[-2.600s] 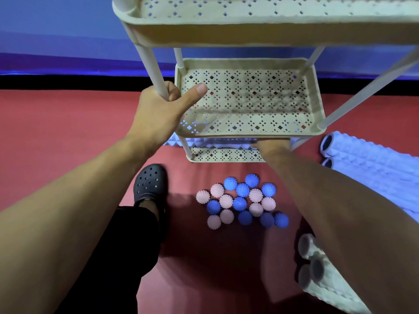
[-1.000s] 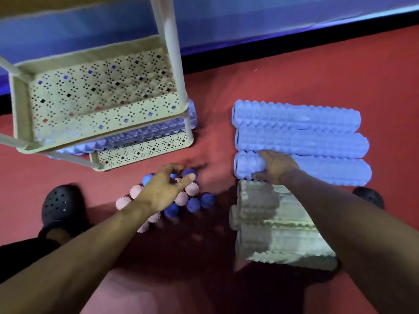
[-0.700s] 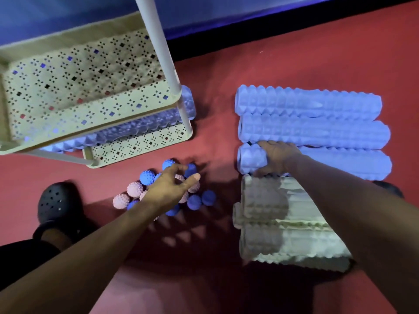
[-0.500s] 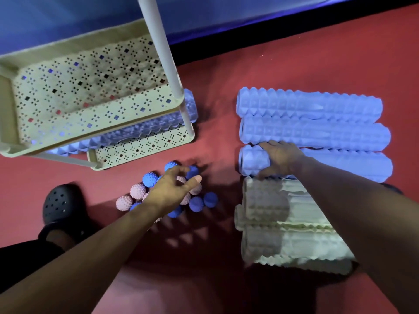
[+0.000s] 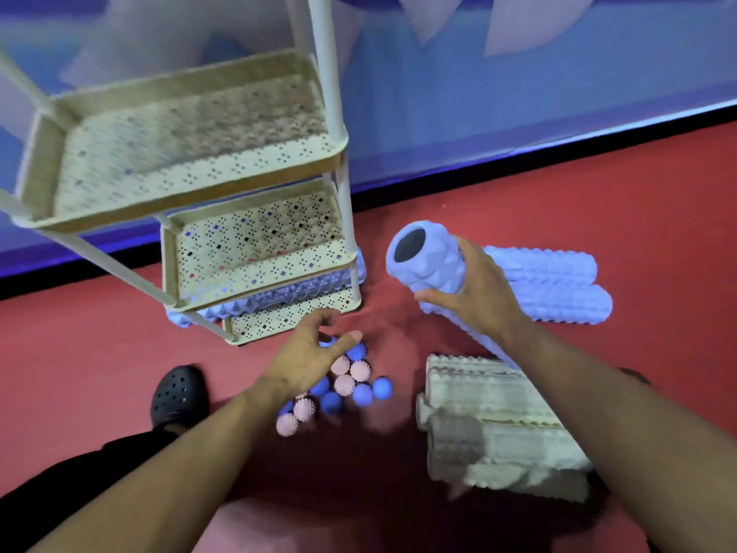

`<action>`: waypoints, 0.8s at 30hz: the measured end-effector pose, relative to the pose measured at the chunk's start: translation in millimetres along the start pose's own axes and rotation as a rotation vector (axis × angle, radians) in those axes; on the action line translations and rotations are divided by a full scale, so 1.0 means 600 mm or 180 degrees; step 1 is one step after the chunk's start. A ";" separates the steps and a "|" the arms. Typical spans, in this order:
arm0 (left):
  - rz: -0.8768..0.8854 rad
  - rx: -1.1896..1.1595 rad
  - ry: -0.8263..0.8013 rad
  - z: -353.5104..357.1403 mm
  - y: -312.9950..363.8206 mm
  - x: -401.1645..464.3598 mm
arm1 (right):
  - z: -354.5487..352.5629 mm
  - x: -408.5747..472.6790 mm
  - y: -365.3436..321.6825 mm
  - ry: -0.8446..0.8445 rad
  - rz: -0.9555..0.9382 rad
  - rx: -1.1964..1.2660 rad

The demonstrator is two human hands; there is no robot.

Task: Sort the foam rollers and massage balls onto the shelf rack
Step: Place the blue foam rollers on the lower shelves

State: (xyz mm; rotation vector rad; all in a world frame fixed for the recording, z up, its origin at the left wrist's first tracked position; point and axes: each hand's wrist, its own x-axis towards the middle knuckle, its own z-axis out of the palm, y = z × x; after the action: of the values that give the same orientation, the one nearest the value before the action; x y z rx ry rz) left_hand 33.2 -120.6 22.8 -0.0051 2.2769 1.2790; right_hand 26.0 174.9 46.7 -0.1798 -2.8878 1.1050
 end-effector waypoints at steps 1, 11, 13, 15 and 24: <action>0.0031 0.0006 0.0038 -0.010 0.003 -0.019 | -0.003 -0.015 -0.033 0.0215 0.0120 0.0343; 0.0184 0.0208 0.0383 -0.075 -0.040 -0.139 | 0.090 -0.124 -0.207 0.1313 0.0745 0.1975; 0.0263 0.0313 0.0414 -0.081 -0.046 -0.139 | 0.111 -0.133 -0.218 0.1455 0.1008 0.2337; 0.0348 0.0455 0.0377 -0.086 -0.048 -0.138 | 0.128 -0.142 -0.223 0.1584 0.1230 0.2565; 0.0434 0.1811 0.0091 -0.116 -0.076 -0.138 | 0.169 -0.162 -0.225 0.1501 0.1788 0.3652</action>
State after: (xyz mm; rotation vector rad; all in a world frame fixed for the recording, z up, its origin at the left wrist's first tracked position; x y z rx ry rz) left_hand 85.8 -221.3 52.4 0.3382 2.6221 0.6519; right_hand 101.9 -3.8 61.3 -1.0097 -1.4733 2.1863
